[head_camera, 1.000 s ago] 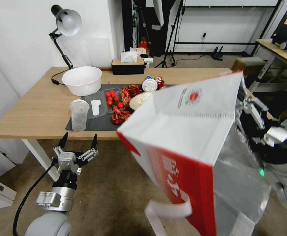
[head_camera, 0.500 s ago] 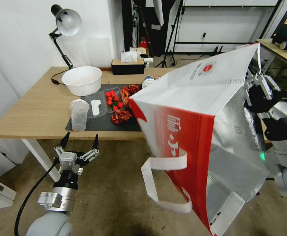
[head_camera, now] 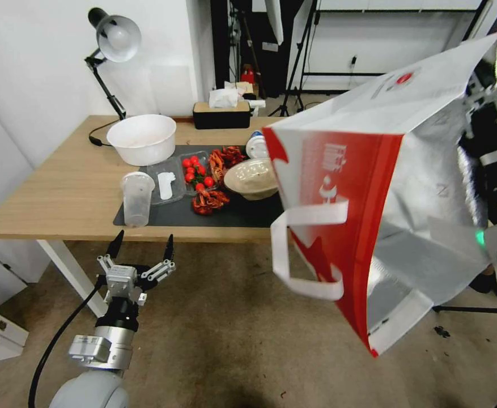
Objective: Pick up the food delivery bag from the floor and place it on the table.
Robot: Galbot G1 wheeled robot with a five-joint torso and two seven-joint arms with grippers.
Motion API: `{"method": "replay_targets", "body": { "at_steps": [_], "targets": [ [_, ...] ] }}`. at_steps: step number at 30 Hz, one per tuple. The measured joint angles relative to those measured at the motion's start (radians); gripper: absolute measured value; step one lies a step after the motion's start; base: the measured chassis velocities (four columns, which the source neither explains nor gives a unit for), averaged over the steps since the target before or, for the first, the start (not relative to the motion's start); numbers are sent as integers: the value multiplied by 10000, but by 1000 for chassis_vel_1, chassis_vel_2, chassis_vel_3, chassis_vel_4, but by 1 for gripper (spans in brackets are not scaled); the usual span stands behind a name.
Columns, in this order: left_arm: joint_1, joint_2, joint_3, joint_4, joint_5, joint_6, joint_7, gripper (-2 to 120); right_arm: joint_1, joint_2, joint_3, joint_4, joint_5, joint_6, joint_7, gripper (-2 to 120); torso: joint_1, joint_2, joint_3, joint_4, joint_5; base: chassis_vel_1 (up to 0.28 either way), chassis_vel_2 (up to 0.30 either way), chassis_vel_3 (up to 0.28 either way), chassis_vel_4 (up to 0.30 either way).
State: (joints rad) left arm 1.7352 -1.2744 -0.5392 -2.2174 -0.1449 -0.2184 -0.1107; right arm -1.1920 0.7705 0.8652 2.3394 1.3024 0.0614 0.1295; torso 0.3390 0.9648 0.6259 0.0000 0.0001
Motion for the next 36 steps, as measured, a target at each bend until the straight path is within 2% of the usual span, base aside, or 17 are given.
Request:
{"method": "replay_targets", "body": {
  "at_steps": [4, 7, 14, 30, 36],
  "targets": [
    [16, -37, 16, -15, 39, -1, 5, 100, 540, -103, -301, -336, 18, 7, 671, 0, 0, -1, 0, 1, -1, 0, 0, 0, 0],
    [25, -53, 27, -24, 78, -1, 8, 100, 1114, -179, -627, -947, 19, -27, 1591, 0, 0, -2, 0, 2, -1, 0, 0, 0, 0],
    [21, -70, 64, -9, 114, -1, 13, 100, 1464, -215, -790, -1669, 52, -228, 2393, 0, 0, -2, -1, 1, -1, 0, 0, 0, 0],
    [-30, -52, 107, 92, 110, -3, 17, 100, 1638, -377, -927, -2698, 53, -322, 2143, 0, -1, -3, -2, 0, -1, 0, 0, 0, 0],
    [-52, 6, 141, 99, 100, -13, 19, 100, 1782, -648, -1067, -3451, -74, -414, 1623, 0, -1, -4, -2, 1, 0, 0, 0, 0, 0]
  ]
}}
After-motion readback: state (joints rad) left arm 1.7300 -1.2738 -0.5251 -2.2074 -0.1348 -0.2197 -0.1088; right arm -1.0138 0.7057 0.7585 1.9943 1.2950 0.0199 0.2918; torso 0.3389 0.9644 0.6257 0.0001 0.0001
